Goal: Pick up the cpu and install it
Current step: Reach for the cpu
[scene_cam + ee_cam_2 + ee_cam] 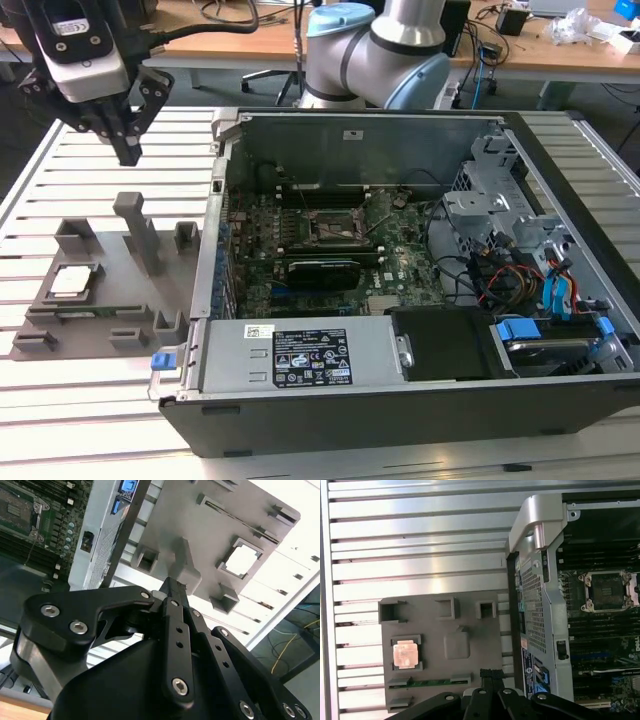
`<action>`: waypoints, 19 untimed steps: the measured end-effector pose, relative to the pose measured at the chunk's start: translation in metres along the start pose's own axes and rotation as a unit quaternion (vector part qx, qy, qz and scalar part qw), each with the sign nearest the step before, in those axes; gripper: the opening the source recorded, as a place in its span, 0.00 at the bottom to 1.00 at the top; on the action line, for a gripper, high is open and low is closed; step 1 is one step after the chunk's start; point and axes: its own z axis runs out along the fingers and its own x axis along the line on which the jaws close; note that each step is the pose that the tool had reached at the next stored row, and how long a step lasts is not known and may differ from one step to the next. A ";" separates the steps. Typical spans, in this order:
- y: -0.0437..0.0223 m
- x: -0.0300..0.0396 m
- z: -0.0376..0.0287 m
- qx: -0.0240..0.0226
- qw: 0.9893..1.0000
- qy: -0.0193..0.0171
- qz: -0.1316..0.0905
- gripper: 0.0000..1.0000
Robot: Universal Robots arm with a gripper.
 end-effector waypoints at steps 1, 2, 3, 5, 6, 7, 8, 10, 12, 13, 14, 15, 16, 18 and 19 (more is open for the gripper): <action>-0.0002 0.0024 0.0000 0.000 1.000 0.000 0.000 0.11; -0.0004 0.0053 -0.0001 0.000 1.000 0.000 0.000 0.11; -0.0005 0.0071 -0.0001 0.000 1.000 0.000 0.000 0.11; -0.0007 0.0098 -0.0001 0.000 1.000 0.000 0.000 0.11; -0.0009 0.0118 -0.0001 0.000 1.000 0.000 0.000 0.11; -0.0010 0.0127 -0.0001 0.000 1.000 0.000 0.000 0.11; -0.0010 0.0140 -0.0001 0.000 1.000 0.000 0.000 0.11; -0.0014 0.0186 -0.0001 0.000 1.000 0.000 0.000 0.11; -0.0016 0.0213 -0.0002 0.000 1.000 0.000 0.000 0.11; -0.0017 0.0226 -0.0002 0.000 1.000 0.000 0.000 0.11; -0.0019 0.0246 -0.0001 0.000 1.000 0.000 0.000 0.11; -0.0020 0.0260 -0.0001 0.000 1.000 0.000 0.000 0.11; -0.0020 0.0269 -0.0001 0.000 1.000 0.000 0.000 0.11; -0.0023 0.0297 0.0000 0.000 1.000 0.000 0.000 0.11; -0.0023 0.0311 0.0000 0.000 1.000 0.000 0.000 0.11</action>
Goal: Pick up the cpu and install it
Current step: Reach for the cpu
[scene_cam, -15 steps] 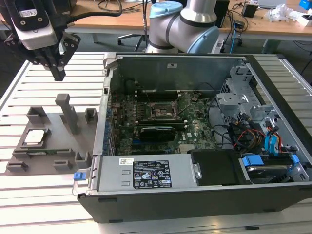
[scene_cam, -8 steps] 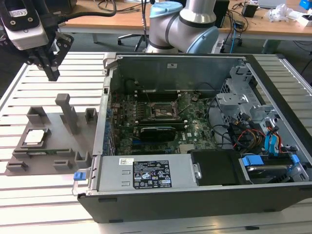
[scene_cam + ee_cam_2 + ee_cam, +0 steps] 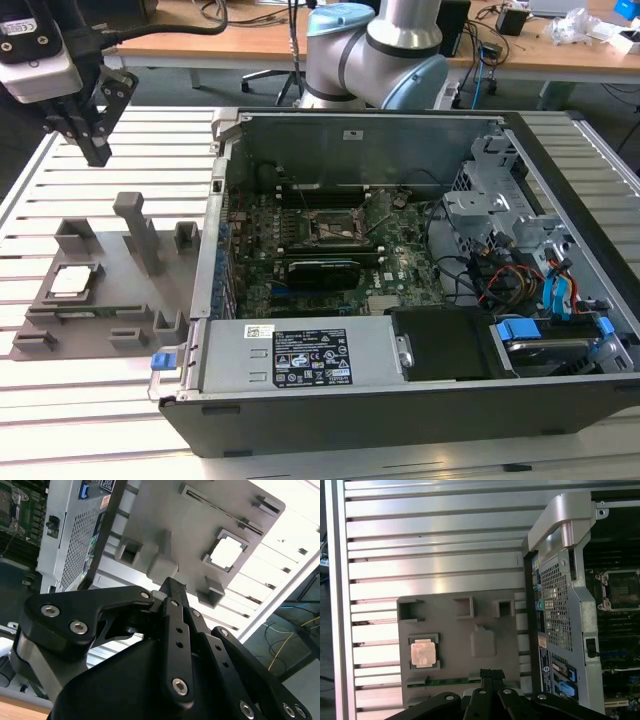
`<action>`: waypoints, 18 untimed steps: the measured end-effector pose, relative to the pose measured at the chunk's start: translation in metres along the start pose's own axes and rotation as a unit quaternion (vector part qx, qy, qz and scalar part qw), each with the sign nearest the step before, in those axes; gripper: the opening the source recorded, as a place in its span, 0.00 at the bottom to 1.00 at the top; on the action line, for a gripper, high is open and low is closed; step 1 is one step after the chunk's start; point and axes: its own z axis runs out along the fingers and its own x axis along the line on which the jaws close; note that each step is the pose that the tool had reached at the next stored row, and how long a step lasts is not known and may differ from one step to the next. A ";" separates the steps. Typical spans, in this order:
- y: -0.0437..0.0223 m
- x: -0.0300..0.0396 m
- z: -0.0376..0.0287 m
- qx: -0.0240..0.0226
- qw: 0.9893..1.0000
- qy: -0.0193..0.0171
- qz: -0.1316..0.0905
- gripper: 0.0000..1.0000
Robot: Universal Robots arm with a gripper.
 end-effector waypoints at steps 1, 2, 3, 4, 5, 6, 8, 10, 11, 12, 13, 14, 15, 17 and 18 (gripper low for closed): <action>-0.0001 0.0011 0.0001 0.000 1.000 0.000 0.000 0.11; -0.0002 0.0021 0.0001 0.000 1.000 0.000 0.000 0.11; -0.0004 0.0046 0.0002 0.000 1.000 0.000 0.000 0.11; -0.0005 0.0056 0.0003 0.000 1.000 0.000 0.000 0.11; -0.0005 0.0065 0.0004 0.000 1.000 0.000 0.000 0.11; -0.0006 0.0082 0.0005 0.000 1.000 0.000 0.000 0.11; -0.0010 0.0122 0.0007 0.000 1.000 0.000 0.000 0.11; -0.0012 0.0151 0.0010 0.000 1.000 0.000 0.000 0.11; -0.0013 0.0165 0.0011 0.000 1.000 0.000 0.000 0.11; -0.0014 0.0175 0.0011 0.000 1.000 0.000 0.000 0.11; -0.0015 0.0191 0.0012 0.000 1.000 0.000 0.000 0.11; -0.0017 0.0211 0.0012 0.000 1.000 0.000 0.000 0.11; -0.0018 0.0227 0.0013 0.000 1.000 0.000 0.000 0.11; -0.0020 0.0259 0.0013 0.000 1.000 0.000 0.000 0.11; -0.0021 0.0269 0.0014 0.000 1.000 0.000 0.000 0.11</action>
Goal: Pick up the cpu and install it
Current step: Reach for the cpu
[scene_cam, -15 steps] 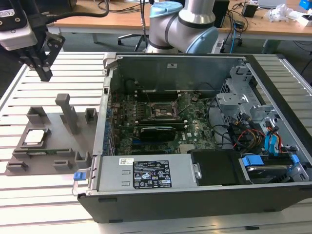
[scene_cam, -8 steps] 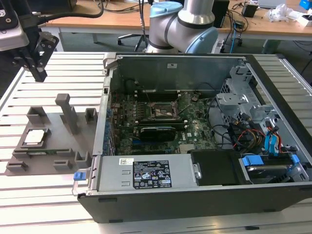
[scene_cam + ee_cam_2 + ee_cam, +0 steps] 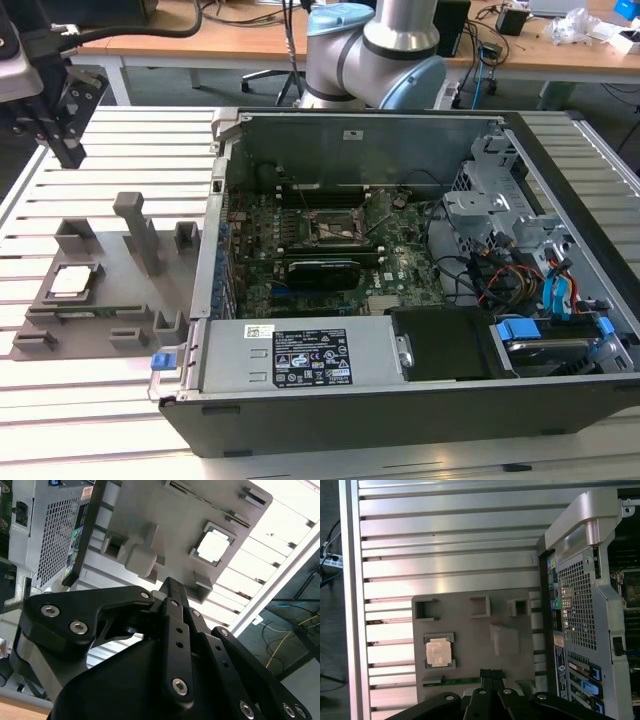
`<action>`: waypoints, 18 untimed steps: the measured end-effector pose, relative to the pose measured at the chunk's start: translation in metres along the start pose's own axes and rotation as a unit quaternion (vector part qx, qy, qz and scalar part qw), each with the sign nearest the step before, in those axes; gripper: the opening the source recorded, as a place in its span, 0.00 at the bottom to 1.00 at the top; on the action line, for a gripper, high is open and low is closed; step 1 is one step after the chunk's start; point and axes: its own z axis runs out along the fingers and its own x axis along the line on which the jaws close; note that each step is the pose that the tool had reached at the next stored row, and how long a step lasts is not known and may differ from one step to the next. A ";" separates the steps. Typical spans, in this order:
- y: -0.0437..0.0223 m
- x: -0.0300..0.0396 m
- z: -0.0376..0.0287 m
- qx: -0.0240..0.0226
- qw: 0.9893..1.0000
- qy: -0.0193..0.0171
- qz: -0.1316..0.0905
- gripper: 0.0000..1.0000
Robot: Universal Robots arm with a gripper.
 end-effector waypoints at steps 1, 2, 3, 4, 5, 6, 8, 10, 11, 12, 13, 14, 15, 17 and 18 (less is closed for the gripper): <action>-0.0001 0.0011 0.0000 0.000 1.000 0.000 0.000 0.11; -0.0002 0.0022 0.0000 0.000 1.000 0.000 0.000 0.11; -0.0003 0.0034 0.0000 0.000 1.000 0.000 0.000 0.11; -0.0004 0.0050 0.0001 0.000 1.000 0.000 0.000 0.11; -0.0005 0.0061 0.0001 0.000 1.000 0.000 0.000 0.11; -0.0006 0.0071 0.0001 0.000 1.000 0.000 0.000 0.11; -0.0008 0.0095 0.0002 0.000 1.000 0.000 0.000 0.11; -0.0010 0.0128 0.0003 0.000 1.000 0.000 0.000 0.11; -0.0011 0.0142 0.0003 0.000 1.000 0.000 0.000 0.11; -0.0013 0.0169 0.0003 0.000 1.000 0.000 0.000 0.11; -0.0016 0.0199 0.0005 0.000 1.000 0.000 0.000 0.11; -0.0017 0.0222 0.0005 0.000 1.000 0.000 0.000 0.11; -0.0019 0.0241 0.0006 0.000 1.000 0.000 0.000 0.11; -0.0021 0.0277 0.0007 0.000 1.000 0.000 0.000 0.11; -0.0023 0.0290 0.0007 0.000 1.000 0.000 0.000 0.11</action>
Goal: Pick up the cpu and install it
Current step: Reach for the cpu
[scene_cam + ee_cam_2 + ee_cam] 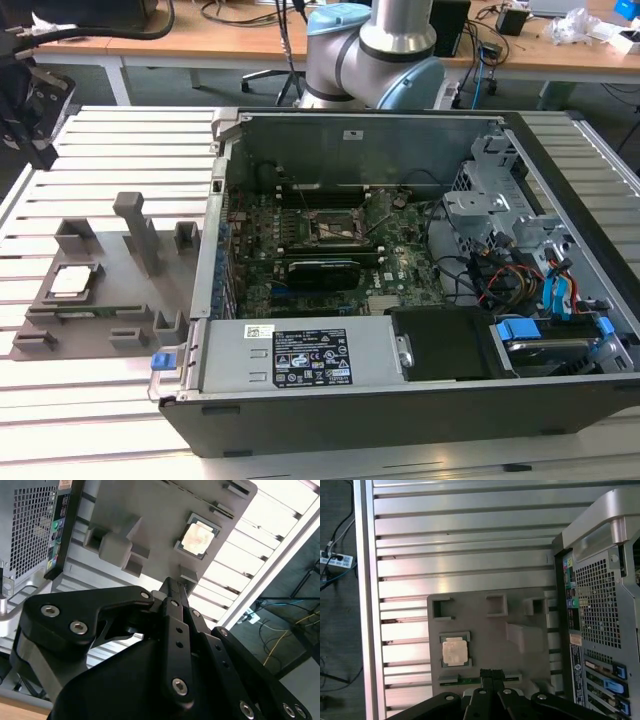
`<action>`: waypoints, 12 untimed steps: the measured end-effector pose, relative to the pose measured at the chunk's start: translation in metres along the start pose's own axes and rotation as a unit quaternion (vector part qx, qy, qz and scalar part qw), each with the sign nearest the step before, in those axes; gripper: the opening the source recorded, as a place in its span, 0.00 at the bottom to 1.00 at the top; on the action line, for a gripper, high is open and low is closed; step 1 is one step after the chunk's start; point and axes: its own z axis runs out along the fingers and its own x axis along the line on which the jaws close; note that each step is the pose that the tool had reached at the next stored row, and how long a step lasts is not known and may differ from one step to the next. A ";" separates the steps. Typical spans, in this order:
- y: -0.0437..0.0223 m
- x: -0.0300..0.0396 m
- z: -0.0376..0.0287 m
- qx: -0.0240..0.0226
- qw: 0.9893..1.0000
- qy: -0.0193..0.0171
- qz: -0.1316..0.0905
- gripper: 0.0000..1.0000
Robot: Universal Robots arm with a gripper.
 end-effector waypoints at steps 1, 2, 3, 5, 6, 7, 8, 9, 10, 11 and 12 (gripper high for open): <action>-0.0001 0.0021 0.0001 0.000 1.000 0.000 0.000 0.11; -0.0003 0.0042 0.0001 0.000 1.000 0.000 0.000 0.11; -0.0004 0.0055 0.0002 0.000 1.000 0.000 0.000 0.11; -0.0009 0.0120 0.0004 0.000 1.000 0.000 0.000 0.11; -0.0011 0.0146 0.0006 0.000 1.000 0.000 0.000 0.11; -0.0012 0.0161 0.0007 0.000 1.000 0.000 0.000 0.11; -0.0013 0.0172 0.0008 0.000 1.000 0.000 0.000 0.11; -0.0015 0.0188 0.0008 0.000 1.000 0.000 0.000 0.11; -0.0016 0.0205 0.0010 0.000 1.000 0.000 0.000 0.11; -0.0017 0.0214 0.0010 0.000 1.000 0.000 0.000 0.11; -0.0017 0.0223 0.0011 0.000 1.000 0.000 0.000 0.11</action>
